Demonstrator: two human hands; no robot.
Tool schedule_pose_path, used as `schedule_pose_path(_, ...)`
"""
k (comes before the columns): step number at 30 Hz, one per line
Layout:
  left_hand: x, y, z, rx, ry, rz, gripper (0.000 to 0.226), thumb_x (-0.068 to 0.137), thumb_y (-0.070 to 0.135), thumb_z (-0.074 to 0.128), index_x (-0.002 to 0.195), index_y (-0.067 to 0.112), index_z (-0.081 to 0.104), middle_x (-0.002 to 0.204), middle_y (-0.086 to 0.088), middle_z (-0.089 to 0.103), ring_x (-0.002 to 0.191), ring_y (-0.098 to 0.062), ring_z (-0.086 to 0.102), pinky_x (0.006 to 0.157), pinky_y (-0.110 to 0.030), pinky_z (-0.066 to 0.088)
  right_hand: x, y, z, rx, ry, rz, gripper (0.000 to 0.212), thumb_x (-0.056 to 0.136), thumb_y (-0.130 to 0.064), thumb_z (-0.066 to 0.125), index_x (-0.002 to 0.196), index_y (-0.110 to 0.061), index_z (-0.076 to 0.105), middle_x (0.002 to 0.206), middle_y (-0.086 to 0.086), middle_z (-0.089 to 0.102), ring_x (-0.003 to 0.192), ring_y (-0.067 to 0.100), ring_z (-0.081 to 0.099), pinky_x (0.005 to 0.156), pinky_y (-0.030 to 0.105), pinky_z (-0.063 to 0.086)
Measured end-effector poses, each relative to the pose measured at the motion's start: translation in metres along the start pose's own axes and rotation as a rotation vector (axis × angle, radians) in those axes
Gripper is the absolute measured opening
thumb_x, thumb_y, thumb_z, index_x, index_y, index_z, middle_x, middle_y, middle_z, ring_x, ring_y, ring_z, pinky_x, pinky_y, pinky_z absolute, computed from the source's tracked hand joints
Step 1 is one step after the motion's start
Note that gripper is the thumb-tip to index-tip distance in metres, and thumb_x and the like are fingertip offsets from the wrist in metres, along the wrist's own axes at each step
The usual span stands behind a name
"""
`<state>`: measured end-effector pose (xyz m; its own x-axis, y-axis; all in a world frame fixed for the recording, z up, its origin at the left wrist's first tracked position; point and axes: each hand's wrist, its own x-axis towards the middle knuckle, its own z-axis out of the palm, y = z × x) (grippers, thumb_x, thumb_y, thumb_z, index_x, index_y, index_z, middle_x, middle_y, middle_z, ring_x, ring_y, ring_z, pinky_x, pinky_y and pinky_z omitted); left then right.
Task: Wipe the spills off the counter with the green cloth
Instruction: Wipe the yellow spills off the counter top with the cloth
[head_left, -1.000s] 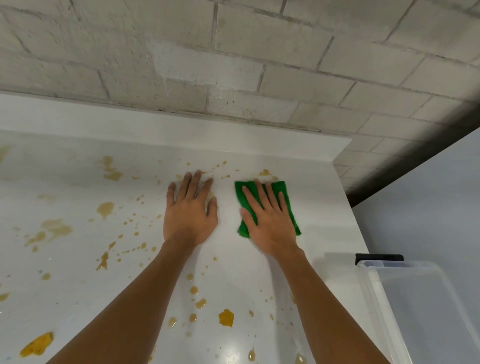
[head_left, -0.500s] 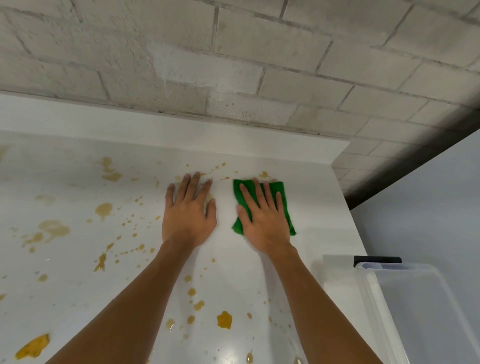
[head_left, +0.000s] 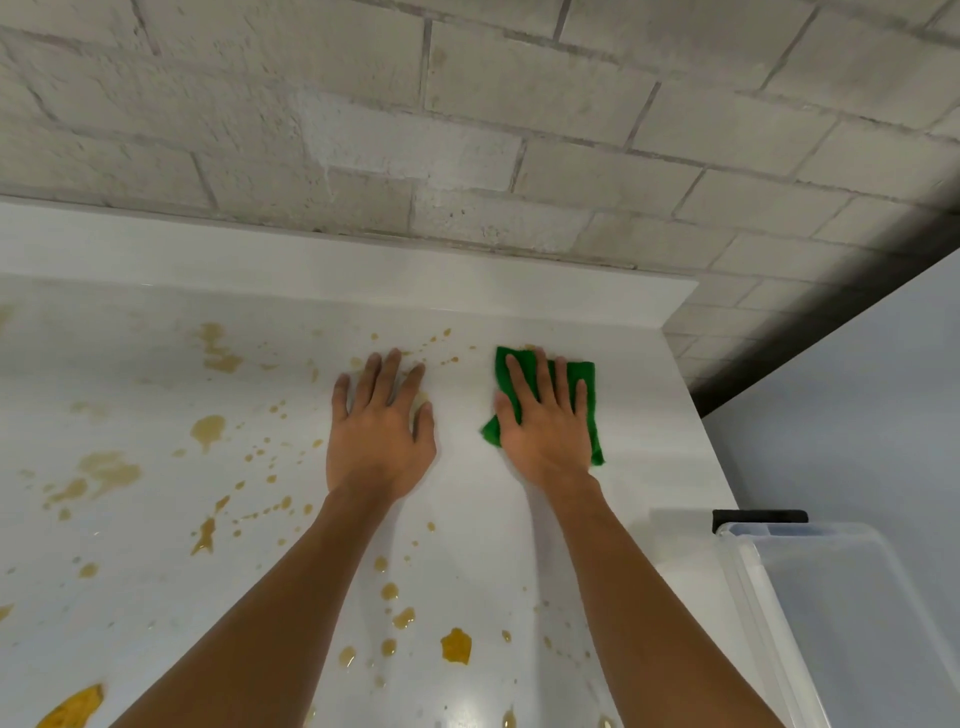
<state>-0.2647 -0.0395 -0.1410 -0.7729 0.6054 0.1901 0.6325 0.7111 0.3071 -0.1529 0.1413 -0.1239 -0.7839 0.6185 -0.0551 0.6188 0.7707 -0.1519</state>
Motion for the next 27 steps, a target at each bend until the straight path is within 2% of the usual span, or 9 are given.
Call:
schedule_pose_path(3, -0.001, 0.000, 0.000, -0.012, 0.010, 0.003, 0.062, 0.103, 0.045, 0.028, 0.160, 0.025, 0.040, 0.171, -0.003, 0.028, 0.160, -0.023, 0.018, 0.129, -0.054, 0.011, -0.027, -0.002, 0.007, 0.007, 0.055, -0.159, 0.065, 0.108, -0.057, 0.015, 0.169, -0.035, 0.022, 0.179, 0.002, 0.010, 0.166, 0.029, 0.006, 0.133, 0.058, 0.006)
schedule_pose_path(5, -0.001, 0.000, -0.001, -0.008, 0.001, 0.000, 0.063, 0.103, 0.046, 0.026, 0.161, 0.026, 0.038, 0.172, -0.002, 0.026, 0.161, -0.022, 0.016, 0.129, -0.054, 0.010, -0.047, 0.009, 0.010, 0.017, 0.072, -0.189, 0.061, 0.110, -0.056, 0.018, 0.169, -0.039, 0.020, 0.179, -0.003, 0.007, 0.166, 0.023, 0.001, 0.134, 0.054, 0.004)
schedule_pose_path(8, -0.001, 0.001, -0.002, -0.003, -0.010, -0.005, 0.064, 0.103, 0.047, 0.024, 0.162, 0.027, 0.035, 0.173, -0.001, 0.022, 0.161, -0.021, 0.014, 0.130, -0.053, 0.009, -0.058, 0.030, 0.006, 0.012, 0.078, -0.068, 0.062, 0.109, -0.060, 0.012, 0.169, -0.044, 0.012, 0.179, -0.008, -0.002, 0.166, 0.019, -0.006, 0.134, 0.049, -0.002)
schedule_pose_path(11, -0.001, 0.001, -0.002, -0.004, -0.001, -0.007, 0.063, 0.103, 0.046, 0.025, 0.162, 0.027, 0.037, 0.173, -0.001, 0.023, 0.161, -0.021, 0.014, 0.130, -0.053, 0.009, -0.033, 0.034, -0.001, -0.018, 0.042, 0.047, 0.070, 0.102, -0.062, 0.001, 0.169, -0.041, 0.007, 0.179, -0.003, -0.005, 0.166, 0.025, -0.005, 0.133, 0.052, -0.003)
schedule_pose_path(14, -0.001, 0.001, -0.001, 0.001, -0.003, -0.007, 0.063, 0.103, 0.046, 0.025, 0.162, 0.027, 0.037, 0.173, -0.001, 0.023, 0.161, -0.021, 0.014, 0.130, -0.052, 0.009, 0.001, 0.021, -0.006, -0.003, -0.005, 0.078, 0.081, 0.093, -0.063, -0.009, 0.170, -0.039, 0.002, 0.179, -0.001, -0.007, 0.165, 0.028, -0.006, 0.132, 0.055, -0.004)
schedule_pose_path(16, 0.000, 0.001, -0.001, 0.000, 0.006, -0.002, 0.063, 0.102, 0.045, 0.026, 0.161, 0.026, 0.038, 0.173, -0.002, 0.025, 0.161, -0.022, 0.015, 0.130, -0.053, 0.010, 0.012, 0.008, -0.006, 0.001, -0.032, 0.031, 0.083, 0.091, -0.063, -0.010, 0.170, -0.039, 0.002, 0.179, -0.001, -0.009, 0.165, 0.028, -0.009, 0.132, 0.055, -0.005)
schedule_pose_path(21, -0.001, 0.001, -0.001, -0.007, 0.014, -0.002, 0.062, 0.102, 0.045, 0.029, 0.160, 0.025, 0.040, 0.172, -0.003, 0.027, 0.160, -0.023, 0.018, 0.129, -0.054, 0.012, -0.019, 0.000, 0.006, -0.006, 0.056, -0.242, 0.065, 0.108, -0.054, 0.013, 0.169, -0.033, 0.023, 0.179, 0.002, 0.011, 0.166, 0.028, 0.006, 0.133, 0.057, 0.007)
schedule_pose_path(24, -0.001, 0.002, -0.001, 0.003, 0.034, 0.007, 0.061, 0.103, 0.044, 0.031, 0.159, 0.024, 0.042, 0.171, -0.004, 0.030, 0.160, -0.024, 0.020, 0.128, -0.055, 0.015, -0.040, 0.019, 0.010, 0.024, 0.081, -0.238, 0.061, 0.110, -0.055, 0.019, 0.169, -0.038, 0.021, 0.179, -0.005, 0.007, 0.166, 0.019, 0.000, 0.134, 0.051, 0.003)
schedule_pose_path(27, 0.000, 0.002, -0.002, -0.004, 0.044, 0.006, 0.061, 0.102, 0.044, 0.031, 0.158, 0.023, 0.045, 0.170, -0.005, 0.032, 0.159, -0.024, 0.023, 0.128, -0.056, 0.016, -0.045, 0.020, 0.008, 0.066, 0.103, -0.182, 0.066, 0.108, -0.060, 0.024, 0.169, -0.036, 0.022, 0.179, -0.002, 0.007, 0.166, 0.020, 0.000, 0.135, 0.049, 0.002)
